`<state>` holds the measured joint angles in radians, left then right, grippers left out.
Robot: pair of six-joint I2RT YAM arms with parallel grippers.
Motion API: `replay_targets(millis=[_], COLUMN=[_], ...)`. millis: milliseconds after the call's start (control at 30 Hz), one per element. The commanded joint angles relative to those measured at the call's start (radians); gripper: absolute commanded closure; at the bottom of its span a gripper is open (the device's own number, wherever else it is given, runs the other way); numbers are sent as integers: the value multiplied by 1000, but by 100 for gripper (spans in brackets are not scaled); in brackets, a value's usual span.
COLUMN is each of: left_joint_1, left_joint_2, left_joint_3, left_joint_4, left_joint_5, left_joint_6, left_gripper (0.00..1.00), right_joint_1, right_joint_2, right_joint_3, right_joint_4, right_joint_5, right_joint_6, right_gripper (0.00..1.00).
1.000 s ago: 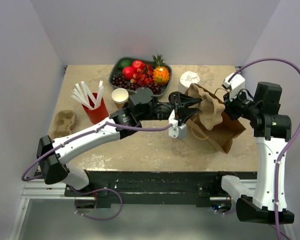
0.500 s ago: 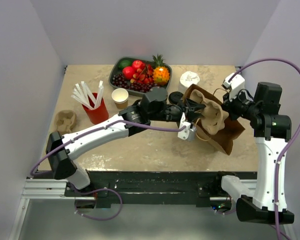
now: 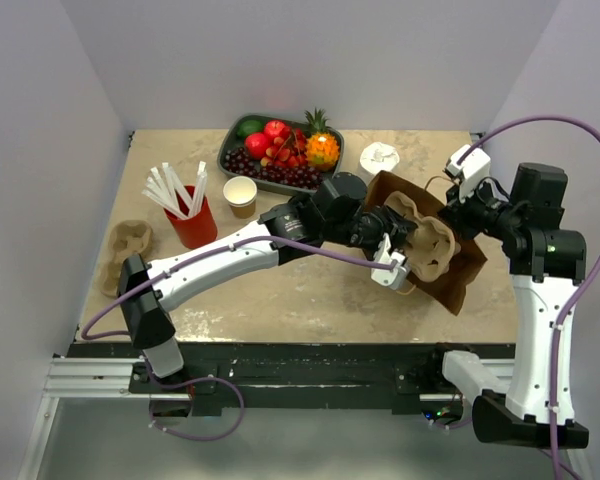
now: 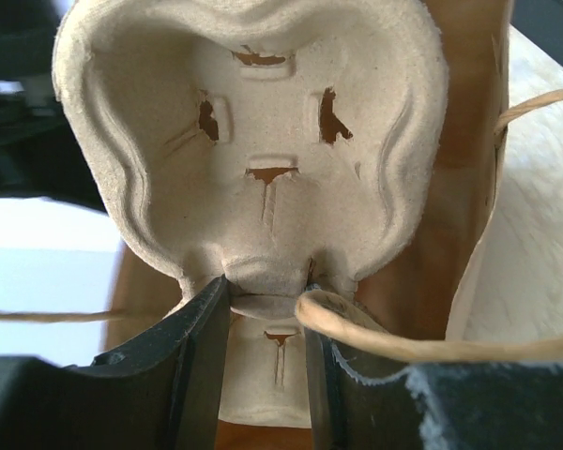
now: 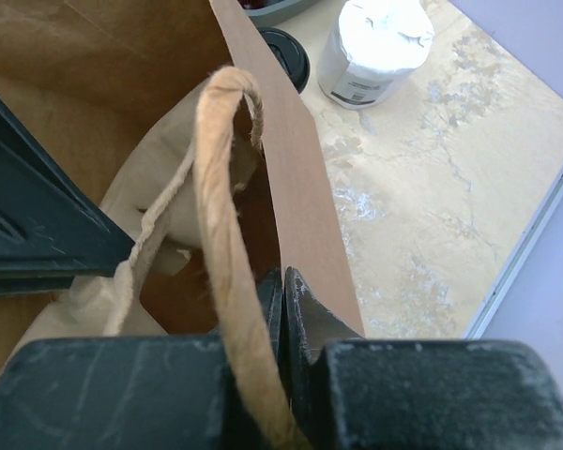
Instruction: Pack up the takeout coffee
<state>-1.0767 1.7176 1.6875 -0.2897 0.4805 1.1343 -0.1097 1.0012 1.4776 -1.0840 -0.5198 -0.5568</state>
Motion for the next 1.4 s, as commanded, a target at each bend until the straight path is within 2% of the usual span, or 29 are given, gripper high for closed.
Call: replay_targets(millis=[0,267,467,633,733,1000,1133,1233,1367], left_joint_1=[-22,-25,-28,-28,-28,-35,-34,-28,-26], left_joint_2=[22,69,108,80,53,-44,-122,-177,-249], left_joint_3=[77,210,304,302,270,144,34,-32,-173], left_joint_4=[-150,-365,-465,-473,-454,-402,-283,-208,-68], left_joint_5=[-23,-48,-83,-106,-141,-252,-278,-247,-244], left_joint_6=[96,81,12,-45,-59,19,16,7,71], left_gripper=[100,100,100,100,100,100,100,100,100], right_joint_1=[1,2,16,33,35,36,36,36,36], right_joint_2=[10,36,39,46,40,-19,-58,-85,-130], right_joint_3=[47,88,90,55,21,-23,-63,-99,-111], right_joint_4=[13,3,-51,-57,-54,15,18,7,-2], right_joint_5=[-29,-40,-33,-45,-69,-68,-59,-45,-58], right_joint_6=[-23,-46,-91,-123,-161,-178,-189,-209,-200], right_gripper=[100,100,100,100,100,100,100,100,100])
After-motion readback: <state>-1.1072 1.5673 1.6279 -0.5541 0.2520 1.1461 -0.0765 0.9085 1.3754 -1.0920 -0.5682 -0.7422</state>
